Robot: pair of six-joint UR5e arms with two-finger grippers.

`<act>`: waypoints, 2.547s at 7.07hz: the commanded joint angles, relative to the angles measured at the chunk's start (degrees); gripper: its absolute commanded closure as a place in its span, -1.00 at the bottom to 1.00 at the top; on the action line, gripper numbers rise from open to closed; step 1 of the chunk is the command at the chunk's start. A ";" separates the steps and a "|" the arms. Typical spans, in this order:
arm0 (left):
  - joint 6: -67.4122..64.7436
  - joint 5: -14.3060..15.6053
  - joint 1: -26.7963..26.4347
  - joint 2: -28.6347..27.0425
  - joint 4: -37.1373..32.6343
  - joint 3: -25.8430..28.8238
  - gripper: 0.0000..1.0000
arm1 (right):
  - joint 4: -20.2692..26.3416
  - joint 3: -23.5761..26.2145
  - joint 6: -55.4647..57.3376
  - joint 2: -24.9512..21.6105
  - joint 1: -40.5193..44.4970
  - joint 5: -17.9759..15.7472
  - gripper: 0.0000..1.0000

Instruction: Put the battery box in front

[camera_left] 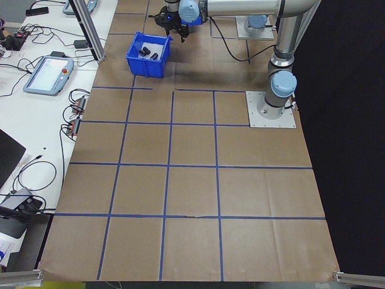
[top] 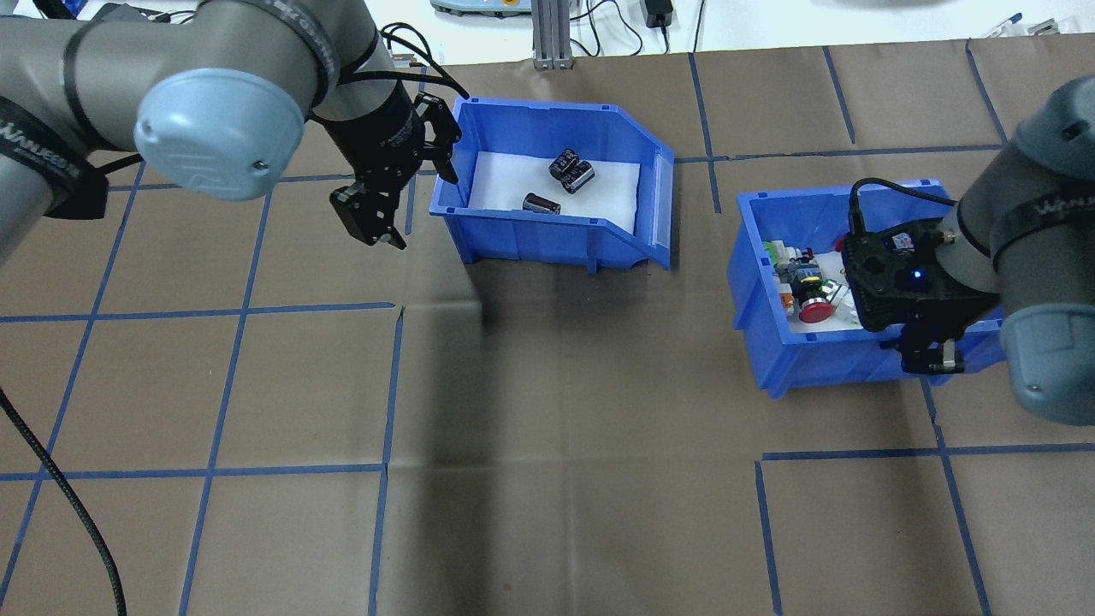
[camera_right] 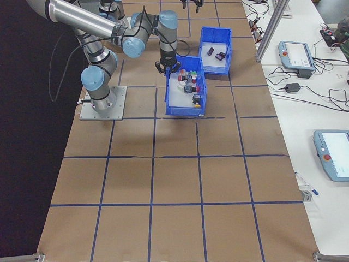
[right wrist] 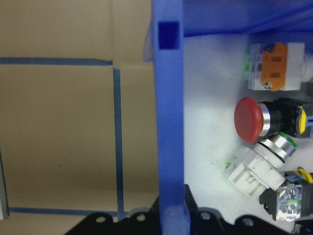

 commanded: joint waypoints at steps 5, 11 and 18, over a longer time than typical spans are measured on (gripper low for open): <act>53.61 10.32 10.03 13.46 -10.25 -2.45 -0.98 | -1.70 4.01 30.04 -0.05 25.98 -0.50 0.91; 53.09 8.71 9.94 14.28 -9.64 -4.66 -0.98 | -16.28 3.92 46.59 9.27 44.56 -0.59 0.91; 57.84 2.89 9.85 16.29 -9.55 -7.02 -0.98 | -15.33 3.85 48.19 8.93 43.35 -0.15 -1.00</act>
